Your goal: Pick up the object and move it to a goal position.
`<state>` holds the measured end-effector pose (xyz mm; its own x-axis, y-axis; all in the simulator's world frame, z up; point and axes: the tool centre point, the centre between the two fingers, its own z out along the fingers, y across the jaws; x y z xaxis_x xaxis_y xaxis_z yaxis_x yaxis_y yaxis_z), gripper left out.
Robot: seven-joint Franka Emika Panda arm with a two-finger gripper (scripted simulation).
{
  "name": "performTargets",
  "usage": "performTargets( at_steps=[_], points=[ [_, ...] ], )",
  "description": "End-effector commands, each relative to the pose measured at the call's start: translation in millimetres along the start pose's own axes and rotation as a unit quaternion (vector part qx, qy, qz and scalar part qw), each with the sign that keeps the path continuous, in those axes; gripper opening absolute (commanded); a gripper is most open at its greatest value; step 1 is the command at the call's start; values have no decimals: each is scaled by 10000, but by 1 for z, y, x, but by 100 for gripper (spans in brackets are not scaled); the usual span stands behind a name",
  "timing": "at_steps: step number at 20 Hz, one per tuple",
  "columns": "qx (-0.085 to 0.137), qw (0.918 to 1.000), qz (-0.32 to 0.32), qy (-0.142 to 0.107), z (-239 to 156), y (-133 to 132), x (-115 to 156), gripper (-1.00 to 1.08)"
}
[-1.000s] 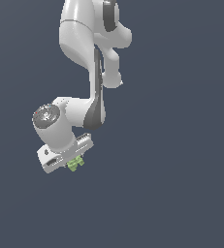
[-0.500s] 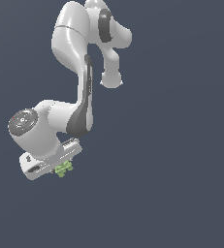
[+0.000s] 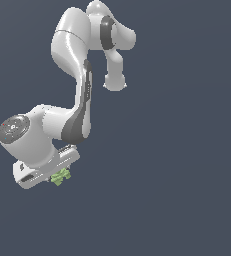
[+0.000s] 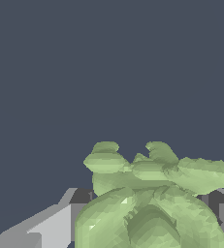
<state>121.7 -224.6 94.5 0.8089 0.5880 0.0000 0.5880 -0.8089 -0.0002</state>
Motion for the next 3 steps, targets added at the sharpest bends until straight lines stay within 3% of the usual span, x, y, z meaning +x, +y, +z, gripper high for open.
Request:
performTargets(
  at_steps=[1, 3],
  points=[
    [-1, 10000, -2, 1, 0, 2, 0, -100],
    [-1, 10000, -2, 1, 0, 2, 1, -100]
  ],
)
